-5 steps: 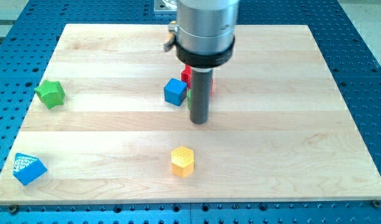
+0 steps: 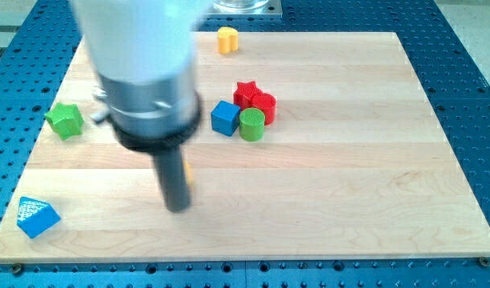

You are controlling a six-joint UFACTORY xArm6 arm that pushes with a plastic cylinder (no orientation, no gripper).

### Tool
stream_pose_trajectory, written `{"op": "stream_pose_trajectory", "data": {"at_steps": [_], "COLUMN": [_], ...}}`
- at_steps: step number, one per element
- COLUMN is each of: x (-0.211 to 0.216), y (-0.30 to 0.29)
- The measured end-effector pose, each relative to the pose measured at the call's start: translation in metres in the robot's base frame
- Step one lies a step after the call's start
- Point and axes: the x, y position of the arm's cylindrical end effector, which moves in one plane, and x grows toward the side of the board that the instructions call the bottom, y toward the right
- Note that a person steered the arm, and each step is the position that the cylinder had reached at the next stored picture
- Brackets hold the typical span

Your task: Push the hexagon and green star into the group of blocks

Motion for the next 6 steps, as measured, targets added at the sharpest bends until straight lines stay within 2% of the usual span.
{"op": "stream_pose_trajectory", "data": {"at_steps": [1, 2, 3, 4, 5, 6], "x": [-0.035, 0.009, -0.018, -0.044, -0.050, -0.057], "y": [0.010, -0.024, -0.070, 0.011, 0.058, -0.006]}}
